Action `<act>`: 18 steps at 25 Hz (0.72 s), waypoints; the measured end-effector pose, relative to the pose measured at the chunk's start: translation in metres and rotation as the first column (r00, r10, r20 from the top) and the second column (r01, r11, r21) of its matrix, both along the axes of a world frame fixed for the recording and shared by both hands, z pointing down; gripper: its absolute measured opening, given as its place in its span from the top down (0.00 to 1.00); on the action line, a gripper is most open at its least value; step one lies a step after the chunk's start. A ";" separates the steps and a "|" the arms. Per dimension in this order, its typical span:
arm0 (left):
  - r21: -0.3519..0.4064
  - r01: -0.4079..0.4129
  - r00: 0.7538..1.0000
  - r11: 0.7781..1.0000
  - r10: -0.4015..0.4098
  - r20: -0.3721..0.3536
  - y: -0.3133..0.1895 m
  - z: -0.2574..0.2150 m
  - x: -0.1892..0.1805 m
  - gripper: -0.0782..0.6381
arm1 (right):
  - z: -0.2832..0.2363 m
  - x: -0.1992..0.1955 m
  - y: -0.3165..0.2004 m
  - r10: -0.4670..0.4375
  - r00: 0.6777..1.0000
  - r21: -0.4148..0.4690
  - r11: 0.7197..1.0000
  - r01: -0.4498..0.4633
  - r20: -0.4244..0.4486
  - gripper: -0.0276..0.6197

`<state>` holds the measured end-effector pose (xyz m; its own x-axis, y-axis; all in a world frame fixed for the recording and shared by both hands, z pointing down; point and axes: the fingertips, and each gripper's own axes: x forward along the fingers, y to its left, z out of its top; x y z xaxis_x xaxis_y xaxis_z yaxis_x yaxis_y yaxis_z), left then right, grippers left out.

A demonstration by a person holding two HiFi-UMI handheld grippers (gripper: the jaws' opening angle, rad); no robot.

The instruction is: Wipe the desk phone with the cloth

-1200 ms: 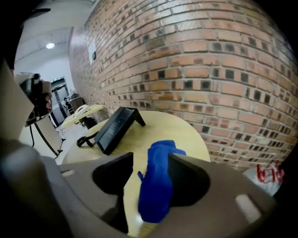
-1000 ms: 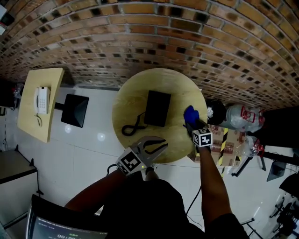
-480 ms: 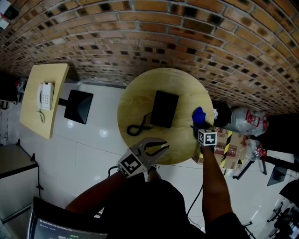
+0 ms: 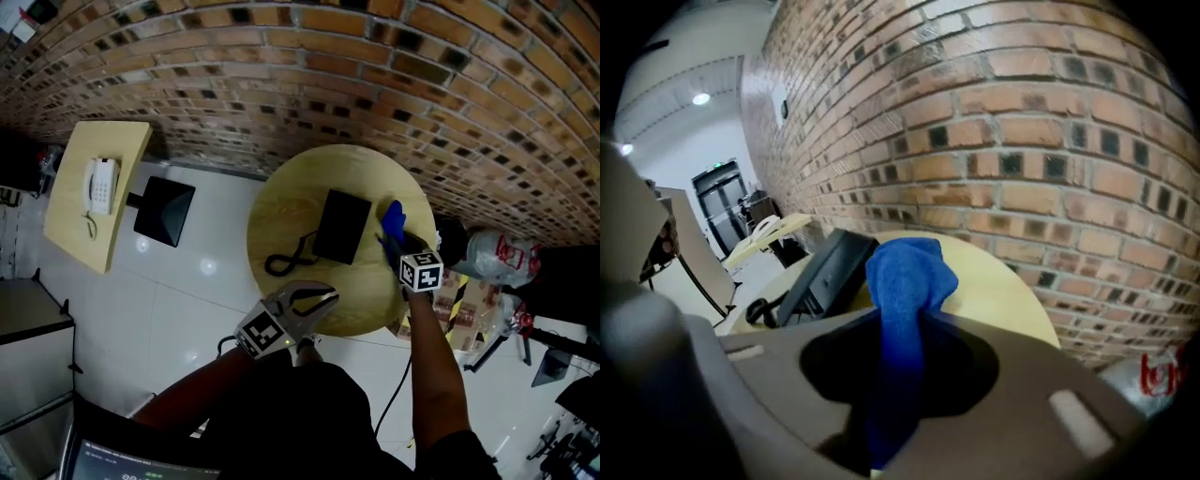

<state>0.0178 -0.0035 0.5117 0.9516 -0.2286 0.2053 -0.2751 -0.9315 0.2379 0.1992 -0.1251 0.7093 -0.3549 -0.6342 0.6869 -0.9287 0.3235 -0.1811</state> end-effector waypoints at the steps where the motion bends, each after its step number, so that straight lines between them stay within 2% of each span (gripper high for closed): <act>1: 0.001 0.007 1.000 1.000 -0.007 0.000 -0.002 -0.001 -0.003 0.86 | -0.014 -0.012 -0.013 -0.027 1.000 0.037 0.999 0.026 0.007 0.81; 4: 0.005 0.024 1.000 1.000 -0.024 0.001 -0.006 -0.001 -0.008 0.86 | -0.048 -0.046 -0.047 -0.116 0.993 0.133 0.985 0.114 0.012 0.81; 6: 0.007 0.037 0.999 0.999 -0.037 -0.001 -0.009 -0.001 -0.011 0.87 | -0.056 -0.068 -0.063 -0.186 0.982 0.161 0.969 0.187 -0.020 0.81; 9: 0.009 0.052 0.999 0.999 -0.052 -0.004 -0.013 -0.004 -0.024 0.87 | -0.049 -0.097 -0.075 -0.264 0.961 0.138 0.952 0.274 -0.082 0.81; 13: 0.010 0.072 0.997 0.997 -0.072 -0.001 -0.016 -0.005 -0.040 0.88 | -0.025 -0.115 -0.062 -0.330 0.932 0.080 0.935 0.345 -0.152 0.81; 18: 0.002 0.085 0.996 0.996 -0.085 0.002 -0.019 -0.001 -0.051 0.88 | -0.004 -0.128 -0.023 -0.359 0.921 0.054 0.927 0.371 -0.152 0.81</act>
<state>-0.0337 -0.0223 0.5109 0.9283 -0.3094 0.2063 -0.3540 -0.9051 0.2354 0.0716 -0.1486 0.7054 -0.4783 -0.5334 0.6977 -0.7572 0.6529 -0.0200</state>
